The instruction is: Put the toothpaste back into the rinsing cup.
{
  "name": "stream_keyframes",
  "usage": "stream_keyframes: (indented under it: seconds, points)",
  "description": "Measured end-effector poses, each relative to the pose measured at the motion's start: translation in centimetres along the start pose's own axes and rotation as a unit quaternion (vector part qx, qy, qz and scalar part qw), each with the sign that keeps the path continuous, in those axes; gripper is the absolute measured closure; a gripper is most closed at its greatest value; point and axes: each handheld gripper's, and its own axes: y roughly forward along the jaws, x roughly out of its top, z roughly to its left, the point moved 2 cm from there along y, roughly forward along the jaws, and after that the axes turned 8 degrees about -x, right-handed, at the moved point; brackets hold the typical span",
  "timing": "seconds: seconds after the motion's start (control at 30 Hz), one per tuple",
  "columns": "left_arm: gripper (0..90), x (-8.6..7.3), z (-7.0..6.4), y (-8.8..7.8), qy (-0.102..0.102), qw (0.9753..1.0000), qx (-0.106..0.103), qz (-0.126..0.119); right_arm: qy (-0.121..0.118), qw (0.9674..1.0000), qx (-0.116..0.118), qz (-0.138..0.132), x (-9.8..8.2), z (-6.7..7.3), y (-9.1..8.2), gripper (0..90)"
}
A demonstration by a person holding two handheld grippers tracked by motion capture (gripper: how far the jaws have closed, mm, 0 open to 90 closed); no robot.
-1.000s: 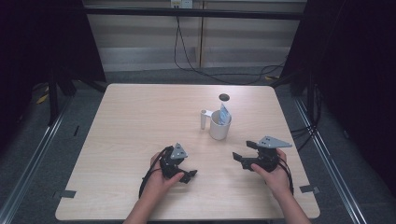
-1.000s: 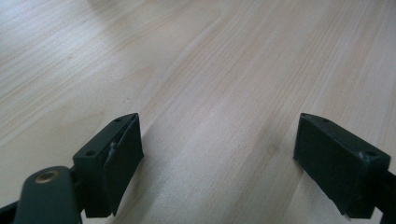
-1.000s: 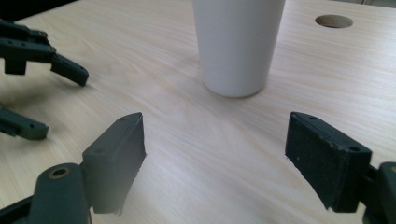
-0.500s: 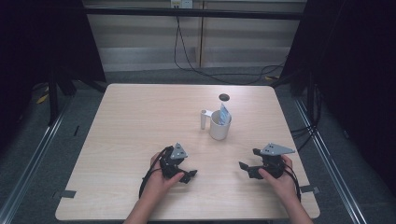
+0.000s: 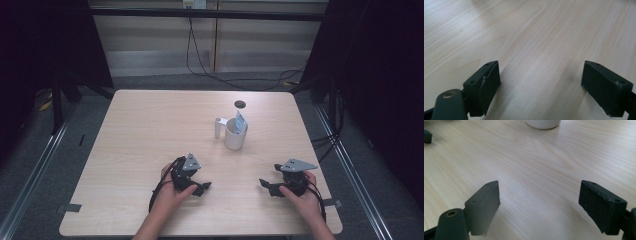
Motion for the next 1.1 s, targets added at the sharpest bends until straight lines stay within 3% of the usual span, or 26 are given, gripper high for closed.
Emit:
stream_keyframes:
  seconds: [0.2,0.43,0.53,0.6,0.7,1.1]
  points:
    - [15.2,0.00,-0.01,0.00,0.000,1.0000,0.000,0.000,-0.004,1.0000,-0.004,0.005,-0.27,-0.15,-0.27,17.0]
    - [15.2,-0.01,-0.02,0.02,-0.001,1.0000,0.000,-0.001,-0.048,0.9981,-0.023,0.029,-0.54,0.15,-0.17,16.2]
    - [15.2,-0.01,-0.02,0.01,0.000,1.0000,0.000,0.000,-0.049,0.9981,-0.022,0.029,-0.57,0.12,-0.19,16.3]
    - [15.2,-0.01,-0.01,0.00,0.000,1.0000,0.000,0.000,-0.040,0.9985,-0.016,0.034,-0.61,0.01,-0.20,16.4]
    - [15.2,0.00,-0.01,0.01,0.000,1.0000,0.000,-0.001,-0.001,0.9986,0.003,0.053,-0.84,-0.39,-0.28,16.4]
    - [15.2,-0.01,-0.01,0.01,0.000,1.0000,0.000,-0.001,-0.003,0.9986,0.000,0.052,-0.89,-0.35,-0.33,16.5]
